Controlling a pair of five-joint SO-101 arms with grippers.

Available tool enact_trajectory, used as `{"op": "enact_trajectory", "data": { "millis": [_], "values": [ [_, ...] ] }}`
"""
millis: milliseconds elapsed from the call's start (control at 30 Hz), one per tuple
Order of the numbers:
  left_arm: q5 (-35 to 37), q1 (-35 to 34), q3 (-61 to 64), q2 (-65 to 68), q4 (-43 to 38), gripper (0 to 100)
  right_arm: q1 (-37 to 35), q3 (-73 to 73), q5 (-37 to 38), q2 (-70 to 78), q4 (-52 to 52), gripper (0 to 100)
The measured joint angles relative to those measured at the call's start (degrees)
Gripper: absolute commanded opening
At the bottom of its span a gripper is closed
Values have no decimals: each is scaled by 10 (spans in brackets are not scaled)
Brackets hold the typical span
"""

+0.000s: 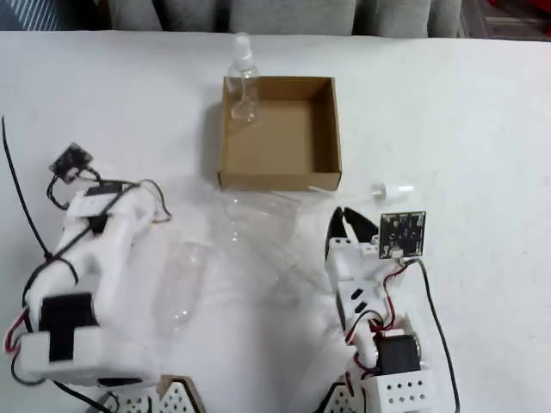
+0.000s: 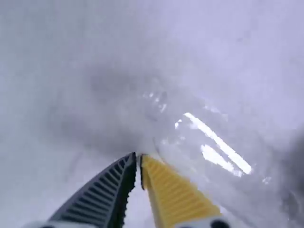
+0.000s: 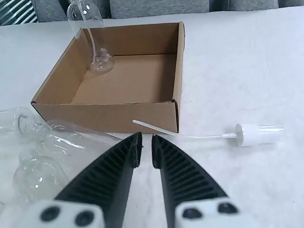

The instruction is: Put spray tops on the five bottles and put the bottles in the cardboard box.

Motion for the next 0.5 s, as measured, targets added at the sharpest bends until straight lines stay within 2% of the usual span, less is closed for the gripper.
{"op": "enact_trajectory", "data": {
  "millis": [133,267,333,500],
  "values": [
    [33,-19,-47,60,-55,24,0,0,0,0,0,17],
    [65,-24,-92,80,-63,31,0,0,0,0,0,17],
    [77,-24,-108,80,-59,79,0,0,0,0,0,17],
    [88,-16,-125,56,3,305,0,0,0,0,0,17]
  ]
}}
